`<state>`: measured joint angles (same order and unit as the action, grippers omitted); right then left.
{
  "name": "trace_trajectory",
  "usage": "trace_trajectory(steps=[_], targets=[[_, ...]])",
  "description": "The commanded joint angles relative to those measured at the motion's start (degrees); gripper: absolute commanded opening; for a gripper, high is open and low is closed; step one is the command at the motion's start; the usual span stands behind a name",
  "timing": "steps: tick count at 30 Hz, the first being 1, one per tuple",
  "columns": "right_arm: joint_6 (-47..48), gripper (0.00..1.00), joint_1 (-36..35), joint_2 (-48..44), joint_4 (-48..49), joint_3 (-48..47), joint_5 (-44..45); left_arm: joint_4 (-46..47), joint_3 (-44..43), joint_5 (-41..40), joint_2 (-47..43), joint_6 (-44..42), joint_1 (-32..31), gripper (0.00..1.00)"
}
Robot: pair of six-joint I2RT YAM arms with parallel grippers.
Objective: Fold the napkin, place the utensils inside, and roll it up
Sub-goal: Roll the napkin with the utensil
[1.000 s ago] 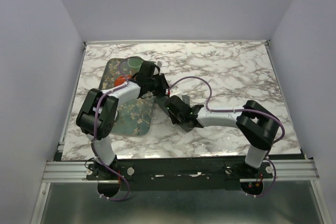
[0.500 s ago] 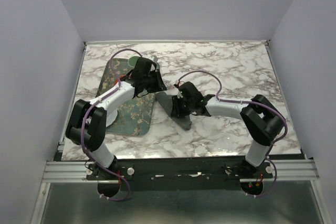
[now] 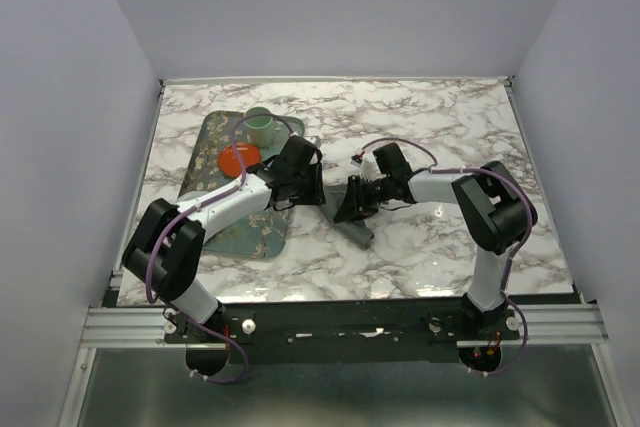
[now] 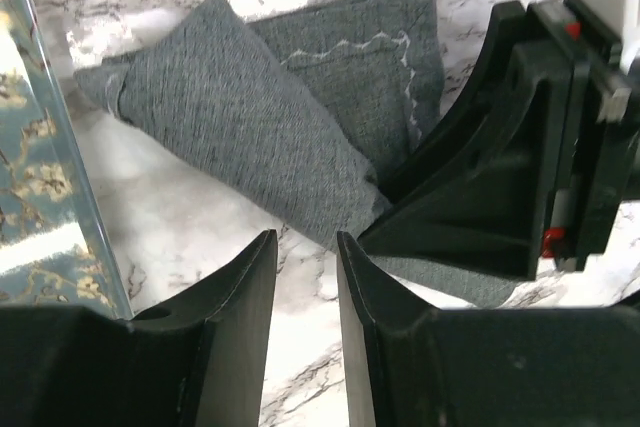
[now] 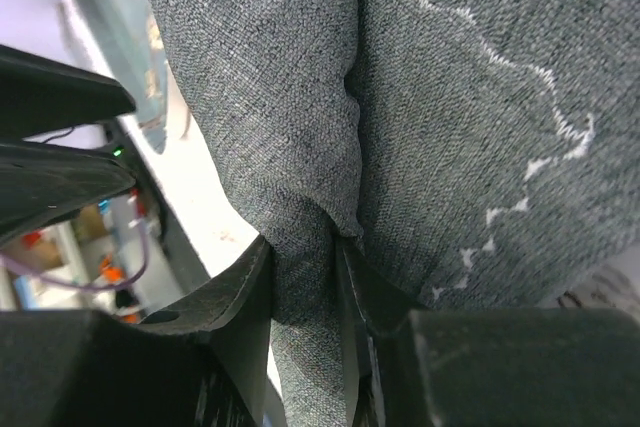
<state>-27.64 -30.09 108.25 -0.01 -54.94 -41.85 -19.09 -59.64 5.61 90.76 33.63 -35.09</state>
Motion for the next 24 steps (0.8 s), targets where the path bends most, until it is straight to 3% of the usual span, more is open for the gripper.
trace_trajectory(steps=[1,12,24], targets=[[2.06,0.24,2.22,5.57,-5.61,-0.17,-7.62,0.02,2.07,-4.2,-2.17,2.76,-1.29,0.39],[2.68,0.3,4.42,10.32,-5.96,-3.07,-11.68,6.96,1.63,0.72,0.9,5.04,-1.3,0.39],[4.87,0.31,5.04,10.4,-8.86,-4.39,-12.21,10.91,-1.8,1.16,8.47,6.54,-0.77,0.32]])
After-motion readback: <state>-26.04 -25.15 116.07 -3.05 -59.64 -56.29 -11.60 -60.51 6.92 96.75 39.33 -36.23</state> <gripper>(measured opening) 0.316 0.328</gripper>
